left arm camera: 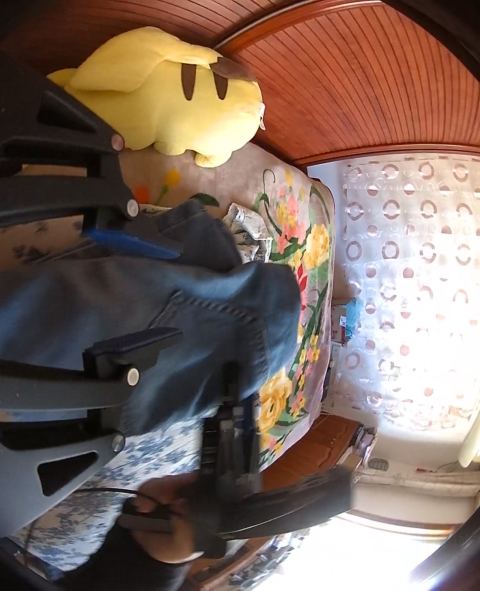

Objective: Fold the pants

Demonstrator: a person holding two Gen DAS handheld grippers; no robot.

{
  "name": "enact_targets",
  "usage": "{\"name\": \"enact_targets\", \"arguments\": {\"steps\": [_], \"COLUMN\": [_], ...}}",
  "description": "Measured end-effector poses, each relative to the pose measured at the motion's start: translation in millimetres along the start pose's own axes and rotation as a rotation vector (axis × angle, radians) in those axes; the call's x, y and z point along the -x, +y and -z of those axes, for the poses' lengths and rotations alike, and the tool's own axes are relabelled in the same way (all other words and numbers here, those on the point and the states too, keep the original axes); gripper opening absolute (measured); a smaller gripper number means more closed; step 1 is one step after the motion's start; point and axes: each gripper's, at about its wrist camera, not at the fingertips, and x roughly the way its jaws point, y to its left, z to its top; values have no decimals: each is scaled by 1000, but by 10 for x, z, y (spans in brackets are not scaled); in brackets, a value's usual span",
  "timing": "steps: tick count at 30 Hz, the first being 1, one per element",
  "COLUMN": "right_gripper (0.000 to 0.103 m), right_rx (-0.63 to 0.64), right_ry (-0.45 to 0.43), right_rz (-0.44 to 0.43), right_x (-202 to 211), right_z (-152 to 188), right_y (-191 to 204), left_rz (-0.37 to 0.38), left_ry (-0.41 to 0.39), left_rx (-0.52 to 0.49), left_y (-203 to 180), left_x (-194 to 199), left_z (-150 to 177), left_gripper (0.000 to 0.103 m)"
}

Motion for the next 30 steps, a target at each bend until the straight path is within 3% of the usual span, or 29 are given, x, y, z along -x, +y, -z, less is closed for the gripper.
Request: {"name": "enact_targets", "arguments": {"steps": [4, 8, 18, 24, 30], "right_gripper": [49, 46, 48, 49, 51], "right_rx": [24, 88, 182, 217, 270], "right_ry": [-63, -73, -75, -35, 82], "right_rz": [30, -47, 49, 20, 4], "right_x": [251, 297, -107, -312, -581], "right_z": [-31, -96, -313, -573, -666], "right_y": [-33, 112, 299, 329, 469], "left_rz": [-13, -31, -27, -3, 15], "left_ry": [-5, 31, 57, 34, 23], "left_rx": [-12, -7, 71, 91, 98], "left_y": [-141, -165, 50, 73, 93], "left_x": [129, 119, -22, 10, 52], "left_z": [221, 421, 733, 778, 826], "left_gripper": [38, 38, 39, 39, 38]}}
